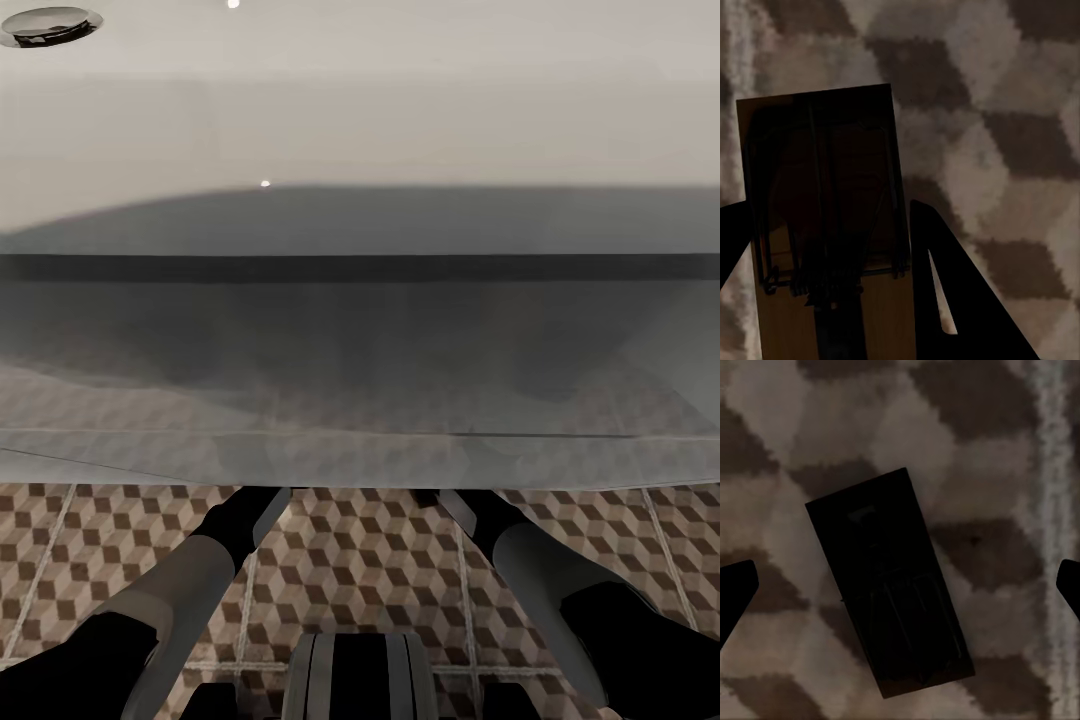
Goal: Take the four mousetraps from the cabinet in the bathroom and place them on the bathroom floor. Make sure all four end up on the same floor surface, and ensure that at least two of them are either under or directly next to the same bathroom sink.
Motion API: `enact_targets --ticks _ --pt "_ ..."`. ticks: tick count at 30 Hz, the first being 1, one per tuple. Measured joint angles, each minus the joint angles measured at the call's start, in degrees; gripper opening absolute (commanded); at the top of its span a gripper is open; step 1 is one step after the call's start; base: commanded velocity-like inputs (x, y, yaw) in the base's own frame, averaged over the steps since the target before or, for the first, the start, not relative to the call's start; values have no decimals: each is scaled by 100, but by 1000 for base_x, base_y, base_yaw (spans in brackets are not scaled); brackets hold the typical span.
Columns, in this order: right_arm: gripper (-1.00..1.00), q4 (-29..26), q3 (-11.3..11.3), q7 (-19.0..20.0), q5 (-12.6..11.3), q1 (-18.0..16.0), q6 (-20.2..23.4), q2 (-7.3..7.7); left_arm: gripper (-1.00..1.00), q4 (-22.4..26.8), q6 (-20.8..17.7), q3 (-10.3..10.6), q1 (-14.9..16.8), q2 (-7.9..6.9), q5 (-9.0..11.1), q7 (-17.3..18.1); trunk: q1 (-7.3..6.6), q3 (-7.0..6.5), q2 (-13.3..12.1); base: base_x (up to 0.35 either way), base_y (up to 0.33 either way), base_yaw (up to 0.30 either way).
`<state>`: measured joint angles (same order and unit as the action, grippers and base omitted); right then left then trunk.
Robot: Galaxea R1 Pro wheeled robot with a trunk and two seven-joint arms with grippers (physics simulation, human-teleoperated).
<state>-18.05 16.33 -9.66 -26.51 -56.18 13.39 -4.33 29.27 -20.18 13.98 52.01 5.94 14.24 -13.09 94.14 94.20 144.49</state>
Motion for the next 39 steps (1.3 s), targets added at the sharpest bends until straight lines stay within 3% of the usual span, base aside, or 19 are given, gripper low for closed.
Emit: enact_targets --ticks 39 --pt "100 -6 8 27 -1 2 -4 -6 -100 5 -4 5 -1 -7 -13 0 0 0 0 0 0 0"
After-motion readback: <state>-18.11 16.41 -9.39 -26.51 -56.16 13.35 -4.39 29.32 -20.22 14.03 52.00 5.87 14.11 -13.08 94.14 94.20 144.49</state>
